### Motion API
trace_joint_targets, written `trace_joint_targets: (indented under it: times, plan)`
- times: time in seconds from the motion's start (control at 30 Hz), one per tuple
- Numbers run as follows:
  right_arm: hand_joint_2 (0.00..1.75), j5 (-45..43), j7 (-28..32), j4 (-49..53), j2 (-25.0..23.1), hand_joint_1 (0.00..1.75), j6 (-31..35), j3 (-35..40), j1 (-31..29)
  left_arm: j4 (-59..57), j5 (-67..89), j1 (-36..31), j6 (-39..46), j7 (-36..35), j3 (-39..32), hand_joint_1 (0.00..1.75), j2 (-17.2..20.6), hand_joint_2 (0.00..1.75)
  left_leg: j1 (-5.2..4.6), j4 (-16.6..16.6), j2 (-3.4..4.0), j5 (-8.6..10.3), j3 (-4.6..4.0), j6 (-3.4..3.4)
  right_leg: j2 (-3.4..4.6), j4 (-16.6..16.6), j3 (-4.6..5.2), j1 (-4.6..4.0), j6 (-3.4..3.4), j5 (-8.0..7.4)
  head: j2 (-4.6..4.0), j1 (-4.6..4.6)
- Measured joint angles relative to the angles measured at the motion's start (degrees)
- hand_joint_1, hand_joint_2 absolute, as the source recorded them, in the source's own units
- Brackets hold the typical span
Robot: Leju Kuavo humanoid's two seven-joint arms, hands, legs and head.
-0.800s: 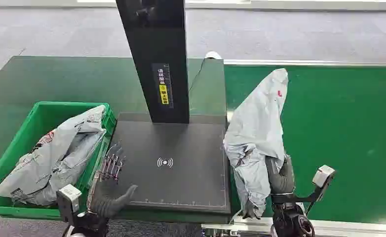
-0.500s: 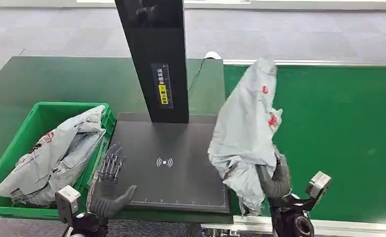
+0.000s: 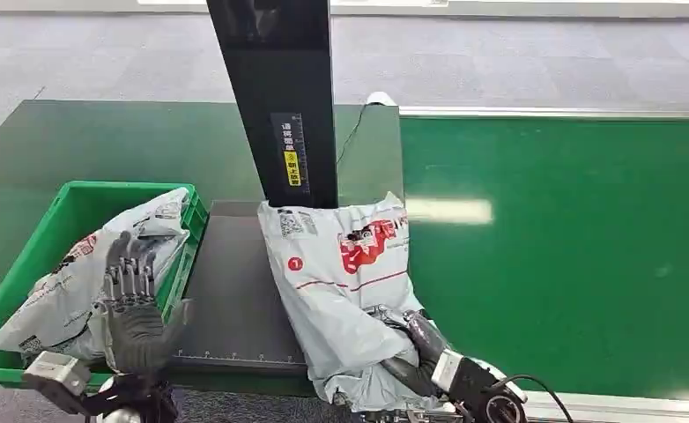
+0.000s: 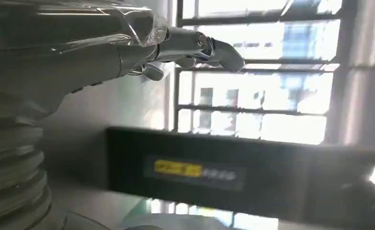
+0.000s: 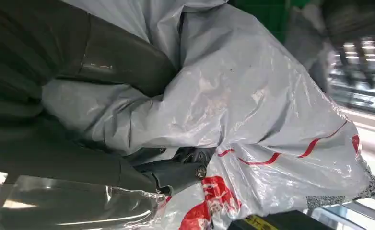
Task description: Moved the parcel from conveyor to table for the left to box.
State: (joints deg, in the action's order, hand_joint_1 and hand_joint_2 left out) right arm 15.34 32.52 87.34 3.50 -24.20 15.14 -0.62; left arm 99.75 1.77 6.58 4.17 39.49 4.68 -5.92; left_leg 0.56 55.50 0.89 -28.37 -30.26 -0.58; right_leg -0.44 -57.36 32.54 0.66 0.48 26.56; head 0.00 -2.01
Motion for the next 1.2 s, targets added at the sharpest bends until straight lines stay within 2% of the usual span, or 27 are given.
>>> trace_joint_targets:
  times: [0.07,0.23,0.27,0.3,0.33,0.37,0.4,0.43,0.6,1.07,1.2]
  plan:
    - [1.75,4.3,-1.0,0.0,0.5,1.75,3.7,0.9,-0.3,2.0,-0.1,0.4,1.9,0.3,-0.1,0.0,-0.2,1.75,0.0,0.0,0.01,0.0,-0.04,0.0,0.0,0.0,0.0,0.0,0.0,0.0,0.0,0.0]
    - [1.75,24.9,-6.1,0.0,1.1,1.75,20.0,4.1,-1.3,7.3,-0.9,1.8,5.6,0.6,-0.2,0.0,-0.9,1.75,0.0,0.0,0.01,0.0,0.01,0.0,0.0,0.0,0.0,0.0,0.0,0.0,0.0,0.02]
    - [1.75,26.5,-6.3,0.0,1.1,1.75,21.7,4.6,-1.5,7.9,-1.6,2.0,5.6,0.6,-0.2,0.0,-1.0,1.75,0.0,0.0,0.01,0.0,0.02,0.0,0.0,0.0,0.0,0.0,0.0,0.0,0.0,0.02]
    - [1.75,27.6,-6.5,0.0,1.1,1.54,23.0,5.1,-1.6,8.1,-2.1,2.3,5.6,0.6,-0.2,0.0,-1.2,1.75,0.0,0.0,0.0,0.0,0.02,0.0,-0.01,0.0,0.0,0.0,0.0,0.0,0.0,0.0]
    - [1.75,29.4,-6.8,0.0,1.1,0.16,24.8,5.7,-1.6,8.3,-2.3,2.6,5.6,0.6,-0.2,0.0,-1.3,1.75,0.0,0.0,-0.02,0.0,0.02,0.0,-0.01,0.0,0.0,0.0,0.0,0.0,0.0,0.0]
    - [1.75,30.9,-6.9,0.0,1.1,0.16,26.4,6.1,-1.5,8.4,-2.3,2.7,5.6,0.6,-0.2,0.0,-1.3,1.75,0.0,0.0,-0.02,0.0,0.02,0.0,-0.01,0.0,0.01,0.0,0.0,0.0,0.0,0.0]
    - [1.75,33.2,-7.1,0.0,1.1,0.79,28.6,6.5,-1.6,8.4,-2.3,2.8,5.5,0.6,-0.2,0.0,-1.4,1.75,0.0,0.0,-0.02,0.0,0.01,0.0,-0.01,0.0,0.01,0.0,0.0,0.0,0.0,0.0]
    - [1.75,34.3,-7.2,0.0,1.1,1.75,29.9,6.8,-1.6,8.4,-2.3,2.8,5.3,0.6,-0.2,0.0,-1.4,1.75,0.0,0.0,-0.02,0.0,0.02,0.0,-0.01,0.0,0.01,0.0,0.0,0.0,0.0,0.0]
    - [1.75,42.4,-7.3,0.7,1.2,1.75,37.6,8.0,-1.4,8.1,-1.1,2.9,3.2,0.6,0.4,0.0,-1.3,1.75,0.0,0.0,-0.01,0.0,0.02,0.0,-0.01,0.0,0.02,0.0,0.0,0.0,0.0,0.0]
    - [1.75,36.3,-2.9,1.3,1.3,1.75,37.1,11.3,-1.0,5.4,-1.9,1.3,2.3,-0.6,1.6,0.0,-0.6,1.75,0.0,0.0,0.0,0.0,0.02,0.0,-0.01,0.0,0.03,0.0,0.0,0.0,0.0,0.0]
    - [1.75,37.0,-2.8,1.3,1.3,1.75,37.1,12.0,-1.1,4.9,-2.2,1.0,2.1,-0.8,1.9,0.0,-0.6,1.75,0.0,0.0,0.0,0.0,0.01,0.0,-0.01,0.0,0.02,0.0,0.0,0.0,0.0,0.0]
